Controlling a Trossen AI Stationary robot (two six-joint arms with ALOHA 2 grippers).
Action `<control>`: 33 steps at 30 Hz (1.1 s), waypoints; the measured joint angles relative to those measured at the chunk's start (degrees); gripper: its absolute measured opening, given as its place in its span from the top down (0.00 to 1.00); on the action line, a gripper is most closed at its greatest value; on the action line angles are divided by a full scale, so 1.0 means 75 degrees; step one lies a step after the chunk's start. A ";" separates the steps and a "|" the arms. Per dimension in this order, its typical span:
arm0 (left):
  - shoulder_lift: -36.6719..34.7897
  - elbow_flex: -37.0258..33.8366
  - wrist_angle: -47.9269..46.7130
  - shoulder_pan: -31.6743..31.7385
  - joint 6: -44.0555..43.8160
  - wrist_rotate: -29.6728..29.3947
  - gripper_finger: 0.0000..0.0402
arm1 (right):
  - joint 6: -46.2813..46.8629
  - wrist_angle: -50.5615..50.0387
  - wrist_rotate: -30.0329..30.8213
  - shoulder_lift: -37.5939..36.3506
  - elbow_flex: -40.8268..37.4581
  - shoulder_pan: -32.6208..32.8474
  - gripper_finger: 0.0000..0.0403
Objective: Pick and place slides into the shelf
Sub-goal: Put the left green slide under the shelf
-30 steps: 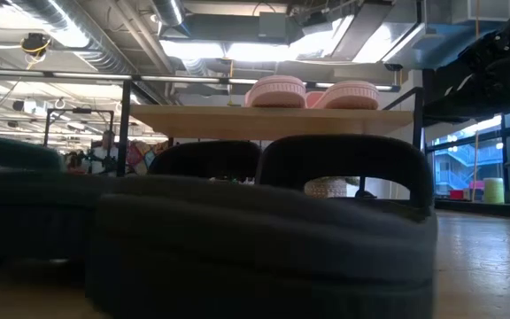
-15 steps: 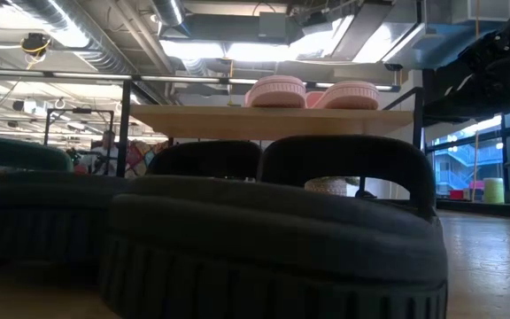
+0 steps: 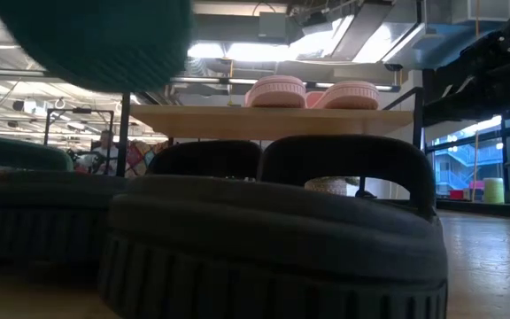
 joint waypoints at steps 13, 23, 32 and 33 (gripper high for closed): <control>0.0003 -0.1687 -0.0001 0.1700 0.2976 -0.1033 0.99 | -0.0584 0.0017 -0.0002 0.0001 0.0000 -0.0002 0.61; 0.0003 -0.2703 0.0222 0.2641 0.3280 -0.1275 0.99 | -0.0560 0.0014 -0.0005 0.0001 0.0000 -0.0002 0.61; 0.0006 -0.3507 0.1615 0.3007 0.4114 -0.1634 0.99 | -0.0558 0.0011 -0.0005 0.0000 0.0000 -0.0001 0.61; 0.0006 -0.3576 0.1637 0.3007 0.4116 -0.1669 0.99 | -0.0558 0.0011 -0.0005 0.0001 0.0000 -0.0002 0.61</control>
